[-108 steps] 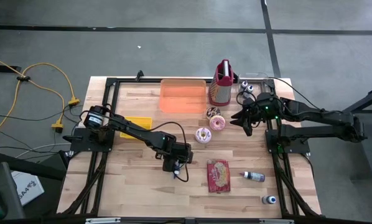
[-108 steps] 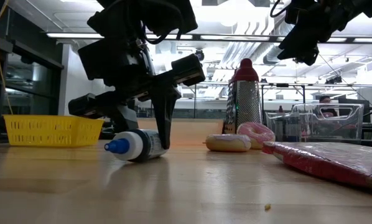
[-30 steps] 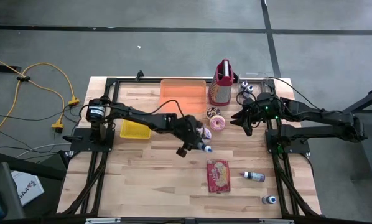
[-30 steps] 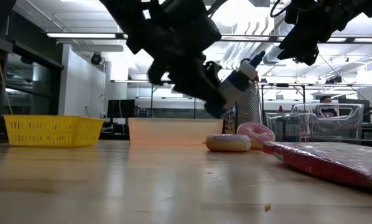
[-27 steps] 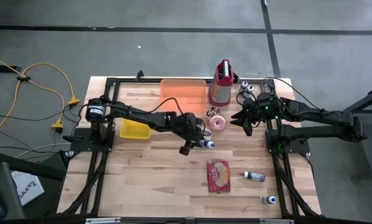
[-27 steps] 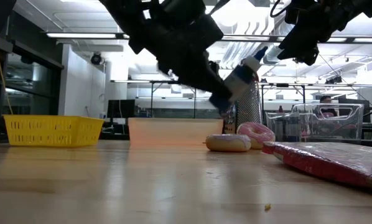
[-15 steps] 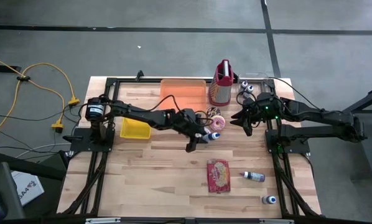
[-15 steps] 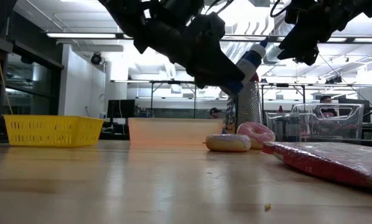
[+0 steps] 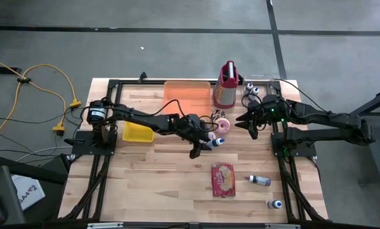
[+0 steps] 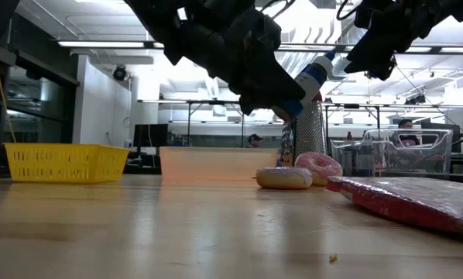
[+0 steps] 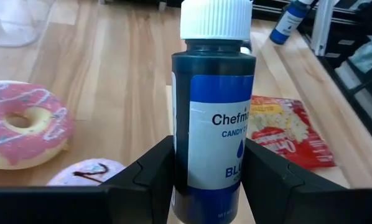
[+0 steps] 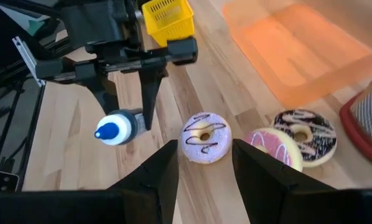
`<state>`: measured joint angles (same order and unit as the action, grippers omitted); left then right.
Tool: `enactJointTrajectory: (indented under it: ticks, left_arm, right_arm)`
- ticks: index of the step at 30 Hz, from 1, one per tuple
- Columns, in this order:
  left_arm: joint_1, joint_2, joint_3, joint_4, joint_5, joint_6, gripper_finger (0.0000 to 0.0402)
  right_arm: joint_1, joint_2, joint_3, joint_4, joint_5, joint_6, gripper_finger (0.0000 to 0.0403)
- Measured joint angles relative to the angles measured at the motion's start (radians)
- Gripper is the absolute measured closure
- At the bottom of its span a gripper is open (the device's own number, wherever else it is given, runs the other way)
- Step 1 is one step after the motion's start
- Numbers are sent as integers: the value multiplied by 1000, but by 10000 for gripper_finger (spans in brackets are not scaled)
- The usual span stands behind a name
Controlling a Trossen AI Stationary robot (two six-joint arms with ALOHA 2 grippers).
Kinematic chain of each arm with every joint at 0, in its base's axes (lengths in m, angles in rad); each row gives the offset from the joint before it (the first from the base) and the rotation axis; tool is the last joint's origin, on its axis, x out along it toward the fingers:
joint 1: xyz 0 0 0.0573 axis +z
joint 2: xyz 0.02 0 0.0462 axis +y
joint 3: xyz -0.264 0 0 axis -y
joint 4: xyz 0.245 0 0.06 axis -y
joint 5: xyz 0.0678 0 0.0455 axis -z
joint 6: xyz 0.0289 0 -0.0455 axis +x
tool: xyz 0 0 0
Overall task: Pick & Place Food Item
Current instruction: Put the left blue food coloring bottle into the transparent bin
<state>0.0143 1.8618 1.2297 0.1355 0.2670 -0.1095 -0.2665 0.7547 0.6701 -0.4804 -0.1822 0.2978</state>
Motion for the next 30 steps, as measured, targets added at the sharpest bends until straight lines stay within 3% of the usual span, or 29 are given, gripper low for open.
enactJointTrajectory:
  ticks: [9,22,30]
  left_arm:
    - [-14,0,0,0,9,-63,248]
    - [-1,0,0,0,-145,-36,248]
    - [20,0,0,0,-174,-15,248]
  right_arm:
    - [0,1,0,28,6,-7,267]
    - [0,178,0,63,-27,-82,266]
    - [39,235,0,88,-27,-132,228]
